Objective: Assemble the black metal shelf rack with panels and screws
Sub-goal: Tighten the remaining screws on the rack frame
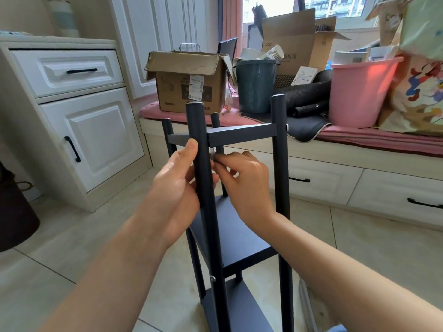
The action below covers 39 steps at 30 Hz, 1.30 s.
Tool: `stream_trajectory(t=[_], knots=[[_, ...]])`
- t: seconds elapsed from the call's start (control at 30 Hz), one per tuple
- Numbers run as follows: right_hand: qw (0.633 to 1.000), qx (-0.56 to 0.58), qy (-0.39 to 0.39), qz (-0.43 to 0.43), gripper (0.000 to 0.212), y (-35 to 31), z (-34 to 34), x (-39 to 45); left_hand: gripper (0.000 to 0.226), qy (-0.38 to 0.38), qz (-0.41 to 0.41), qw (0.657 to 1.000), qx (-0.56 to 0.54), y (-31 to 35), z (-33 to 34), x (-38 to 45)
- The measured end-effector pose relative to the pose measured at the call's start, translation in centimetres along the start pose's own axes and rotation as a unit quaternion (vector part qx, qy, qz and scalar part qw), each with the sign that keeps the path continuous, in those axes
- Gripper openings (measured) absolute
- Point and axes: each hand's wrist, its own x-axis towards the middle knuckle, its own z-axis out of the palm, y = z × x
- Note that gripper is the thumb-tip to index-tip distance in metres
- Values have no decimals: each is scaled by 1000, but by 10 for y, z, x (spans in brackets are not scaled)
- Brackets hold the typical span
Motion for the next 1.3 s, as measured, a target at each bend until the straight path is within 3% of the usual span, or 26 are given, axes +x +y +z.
stream_trajectory(t=[0.43, 0.63, 0.83, 1.03, 1.13, 1.2, 1.3], knots=[[996, -19, 76, -52, 11, 8, 17, 5, 38, 0, 0, 1000, 0, 0, -2, 2], [997, -26, 60, -35, 13, 6, 17, 7, 40, -1, 5, 1000, 15, 3, -3, 8], [996, 34, -11, 78, 17, 6, 0, 1, 29, 12, -2, 1000, 12, 3, -6, 14], [970, 90, -99, 201, 14, 19, -28, -26, 21, 1, 42, 999, 10, -3, -12, 20], [944, 89, -176, 266, 18, 31, -41, -46, 29, 37, 99, 982, 159, -10, -18, 21], [937, 59, -216, 267, 21, 36, -44, -58, 30, 59, 143, 938, 310, -17, -22, 19], [931, 48, -238, 272, 24, 41, -44, -68, 28, 63, 149, 901, 402, -26, -25, 13]])
